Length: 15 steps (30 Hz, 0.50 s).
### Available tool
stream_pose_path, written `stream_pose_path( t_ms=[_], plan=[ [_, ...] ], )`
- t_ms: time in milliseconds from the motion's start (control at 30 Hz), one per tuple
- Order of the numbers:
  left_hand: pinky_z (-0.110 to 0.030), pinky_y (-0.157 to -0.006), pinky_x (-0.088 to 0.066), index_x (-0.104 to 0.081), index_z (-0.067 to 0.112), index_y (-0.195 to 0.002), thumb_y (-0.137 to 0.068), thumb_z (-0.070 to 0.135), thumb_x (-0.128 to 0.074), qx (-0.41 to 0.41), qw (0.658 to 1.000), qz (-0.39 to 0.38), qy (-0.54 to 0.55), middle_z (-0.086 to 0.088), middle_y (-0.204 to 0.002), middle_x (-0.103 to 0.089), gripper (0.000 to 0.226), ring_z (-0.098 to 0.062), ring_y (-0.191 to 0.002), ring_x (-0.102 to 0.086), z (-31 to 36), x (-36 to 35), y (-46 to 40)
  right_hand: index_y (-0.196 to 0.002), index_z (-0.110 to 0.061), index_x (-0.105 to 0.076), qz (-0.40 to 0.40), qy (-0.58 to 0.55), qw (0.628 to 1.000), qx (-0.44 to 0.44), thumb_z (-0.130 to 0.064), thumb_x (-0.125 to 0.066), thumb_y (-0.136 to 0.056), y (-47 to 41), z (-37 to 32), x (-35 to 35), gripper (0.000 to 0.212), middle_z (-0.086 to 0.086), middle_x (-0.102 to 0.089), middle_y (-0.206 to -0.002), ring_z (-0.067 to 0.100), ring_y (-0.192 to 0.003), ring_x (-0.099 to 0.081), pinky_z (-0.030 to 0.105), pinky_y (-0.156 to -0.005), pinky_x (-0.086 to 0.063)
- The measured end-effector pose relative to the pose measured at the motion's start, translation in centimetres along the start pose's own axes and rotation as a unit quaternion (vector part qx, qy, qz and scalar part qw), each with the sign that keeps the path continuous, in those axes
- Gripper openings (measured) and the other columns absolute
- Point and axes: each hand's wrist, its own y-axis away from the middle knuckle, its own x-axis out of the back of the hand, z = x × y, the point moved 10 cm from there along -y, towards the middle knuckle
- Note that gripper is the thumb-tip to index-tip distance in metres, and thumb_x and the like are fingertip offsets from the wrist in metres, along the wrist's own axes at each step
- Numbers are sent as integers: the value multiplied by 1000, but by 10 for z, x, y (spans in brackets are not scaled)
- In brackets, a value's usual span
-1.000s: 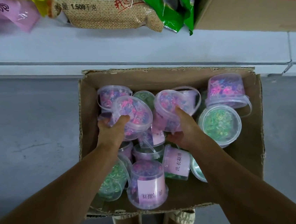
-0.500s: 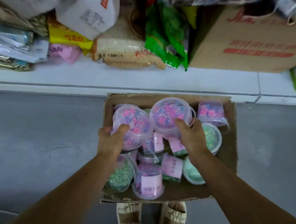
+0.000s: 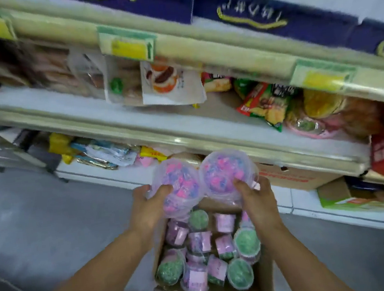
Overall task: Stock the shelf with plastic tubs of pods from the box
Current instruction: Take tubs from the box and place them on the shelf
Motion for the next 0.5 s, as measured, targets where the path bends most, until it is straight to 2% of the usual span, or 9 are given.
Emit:
stream_pose_path(
  t_ms=[33, 100, 133, 233, 300, 433, 500],
  plan=[
    [-40, -92, -47, -41, 22, -116, -39, 54, -68, -7, 1000, 0, 5, -4, -112, -53, 88, -22, -100, -56, 20, 6, 13, -134, -23, -40, -3, -10, 1000, 11, -46, -69, -76, 13, -22, 3, 69, 1, -58, -122, 23, -110, -58, 41, -94, -47],
    [-39, -89, -46, -42, 22, -115, -43, 48, -69, -29, 999, -12, 23, -7, -112, -55, 81, -23, -97, -57, 58, 14, 40, -129, -24, -45, -5, -23, 999, 32, -52, -68, -64, 38, -63, 10, 74, 0, -61, -119, 20, -105, -61, 45, -93, -49],
    [-38, -86, -47, -43, 22, -116, -46, 47, -69, -41, 999, -18, 28, -8, -113, -56, 79, -23, -95, -58, 76, 19, 52, -126, -22, -47, -6, -29, 999, 45, -50, -68, -64, 49, -84, 15, 71, 2, -62, -117, 20, -102, -61, 46, -92, -50],
    [-41, -92, -49, -45, 22, -118, -37, 55, -68, -82, 996, -13, 20, -8, -115, -57, 91, -24, -100, -59, 126, 37, 88, -125, -18, -47, -14, -53, 995, 79, -34, -70, -80, 79, -139, 28, 53, 4, -61, -116, 20, -99, -61, 45, -90, -50],
    [-43, -94, -48, -46, 24, -118, -36, 59, -65, -105, 994, -11, 11, -6, -114, -55, 91, -24, -100, -59, 158, 49, 112, -125, -20, -46, -28, -70, 992, 98, -32, -69, -82, 98, -169, 34, 50, 3, -62, -113, 18, -97, -62, 45, -89, -51],
    [-36, -74, -50, -46, 23, -117, -44, 52, -70, -152, 987, -36, 31, -5, -108, -56, 83, -22, -83, -60, 214, 63, 161, -117, -25, -51, -44, -85, 985, 145, -31, -68, -81, 134, -226, 49, 40, 0, -65, -104, 17, -91, -65, 37, -78, -52],
    [-39, -79, -50, -46, 23, -117, -52, 48, -71, -164, 985, -37, 47, -6, -105, -56, 74, -24, -81, -61, 236, 70, 180, -115, -23, -51, -55, -82, 980, 171, -31, -67, -82, 150, -254, 56, 38, 4, -65, -102, 19, -91, -65, 39, -82, -52]
  ],
)
